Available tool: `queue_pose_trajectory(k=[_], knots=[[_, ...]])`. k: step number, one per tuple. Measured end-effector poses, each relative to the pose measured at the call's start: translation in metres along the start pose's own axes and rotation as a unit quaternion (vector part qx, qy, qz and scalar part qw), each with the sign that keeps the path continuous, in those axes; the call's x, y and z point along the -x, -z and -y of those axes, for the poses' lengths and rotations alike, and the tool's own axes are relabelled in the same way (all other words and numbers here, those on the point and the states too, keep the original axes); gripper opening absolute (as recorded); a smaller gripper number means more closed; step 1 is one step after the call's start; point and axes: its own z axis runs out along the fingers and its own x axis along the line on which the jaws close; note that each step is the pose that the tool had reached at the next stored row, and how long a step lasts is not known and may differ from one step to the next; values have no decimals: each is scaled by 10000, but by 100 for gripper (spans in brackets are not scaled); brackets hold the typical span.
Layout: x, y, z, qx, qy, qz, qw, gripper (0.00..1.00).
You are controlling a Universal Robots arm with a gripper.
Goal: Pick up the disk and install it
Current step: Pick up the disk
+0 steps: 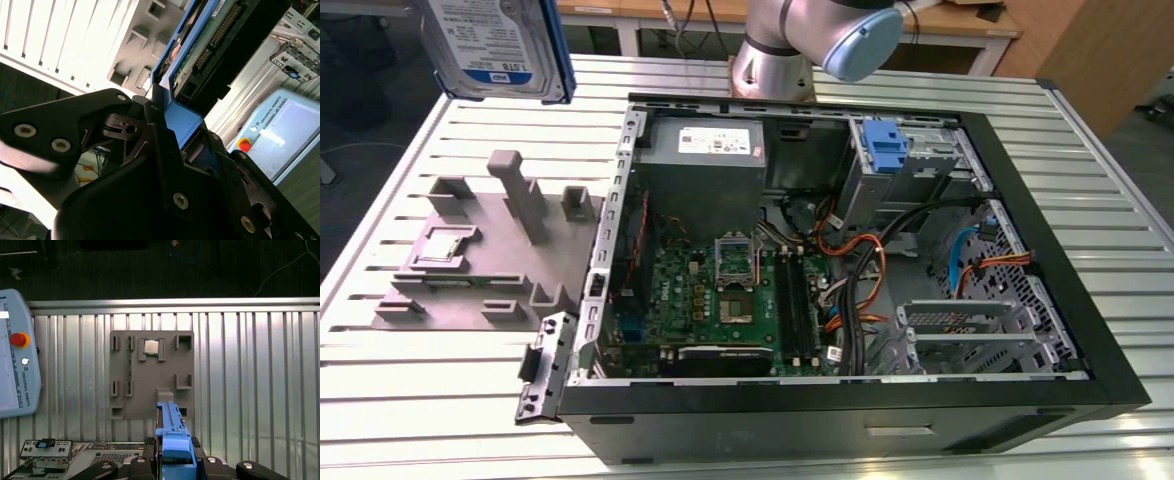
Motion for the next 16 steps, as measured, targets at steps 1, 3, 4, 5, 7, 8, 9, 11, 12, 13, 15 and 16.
queue_pose_trajectory(k=[1,3,4,5,7,8,9,11,12,13,15,16], knots=[[0,0,3,0,0,0,10000,37],[0,1,7,0,0,0,10000,37],[0,0,9,0,0,0,10000,37],[0,0,12,0,0,0,10000,37],[1,0,17,0,0,0,10000,37],[1,1,20,1,0,0,10000,37],[1,1,23,0,0,0,10000,37],[1,0,28,0,0,0,10000,37],[1,0,31,0,0,0,10000,37],[1,1,34,0,0,0,10000,37],[1,0,38,0,0,0,10000,37],[1,0,40,0,0,0,10000,37]])
